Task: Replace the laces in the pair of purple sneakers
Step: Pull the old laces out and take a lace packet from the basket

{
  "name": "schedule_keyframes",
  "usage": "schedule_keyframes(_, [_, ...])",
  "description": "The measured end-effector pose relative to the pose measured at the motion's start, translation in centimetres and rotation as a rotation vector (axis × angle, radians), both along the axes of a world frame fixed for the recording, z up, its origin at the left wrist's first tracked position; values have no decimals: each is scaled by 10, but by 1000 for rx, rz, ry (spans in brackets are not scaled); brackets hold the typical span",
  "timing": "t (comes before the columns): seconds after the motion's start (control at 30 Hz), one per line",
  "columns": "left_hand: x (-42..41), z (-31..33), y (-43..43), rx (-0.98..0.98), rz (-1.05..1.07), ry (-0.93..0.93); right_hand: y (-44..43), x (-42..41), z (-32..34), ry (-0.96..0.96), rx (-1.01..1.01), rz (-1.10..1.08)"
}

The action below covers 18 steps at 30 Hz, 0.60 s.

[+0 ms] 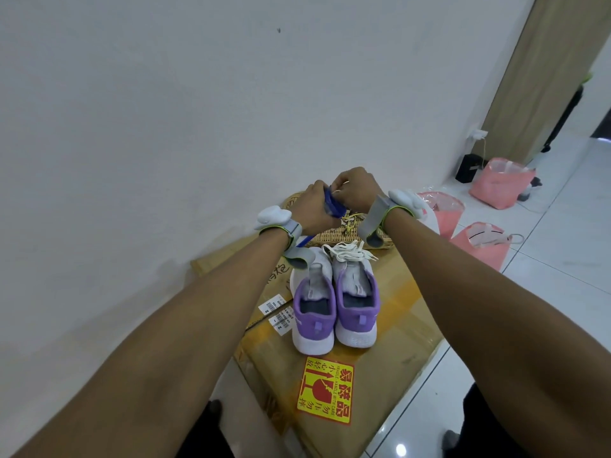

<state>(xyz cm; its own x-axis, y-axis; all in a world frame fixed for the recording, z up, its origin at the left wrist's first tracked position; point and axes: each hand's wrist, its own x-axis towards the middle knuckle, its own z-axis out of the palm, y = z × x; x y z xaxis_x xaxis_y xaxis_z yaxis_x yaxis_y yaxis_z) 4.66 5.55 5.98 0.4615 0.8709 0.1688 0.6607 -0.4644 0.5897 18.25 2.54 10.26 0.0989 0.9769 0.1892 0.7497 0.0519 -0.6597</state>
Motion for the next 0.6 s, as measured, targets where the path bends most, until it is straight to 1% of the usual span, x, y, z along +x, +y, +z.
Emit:
schedule_keyframes(0.07, [-2, 2, 1, -4, 17, -19, -4, 0, 6, -60, -46, 93])
schedule_keyframes(0.17, [-6, 2, 3, 6, 40, 5, -4, 1, 14, -127, -192, 193])
schedule_keyframes(0.2, [-6, 3, 3, 13, 46, 7, -4, 1, 18, -119, -231, 193])
schedule_keyframes(0.27, [-6, 5, 3, 34, 57, 2, -1, 3, 25, -3, -272, 164])
schedule_keyframes(0.3, [-6, 6, 3, 41, 59, 3, 1, 5, 26, 42, -247, 153])
schedule_keyframes(0.37, [-7, 7, 3, 46, 66, 9, 4, 9, 24, 115, -137, 110])
schedule_keyframes(0.43, [-6, 10, 0, 48, 78, -2, 5, 8, 22, 152, -34, 27])
schedule_keyframes(0.47, [-5, 11, -1, 51, 82, -20, 6, 5, 22, 121, 12, -18])
schedule_keyframes(0.53, [-2, 15, -5, 60, 93, -60, 7, -3, 24, -20, 72, -81])
schedule_keyframes(0.6, [-1, 16, -6, 79, 85, -61, 9, -9, 27, -146, 34, -60])
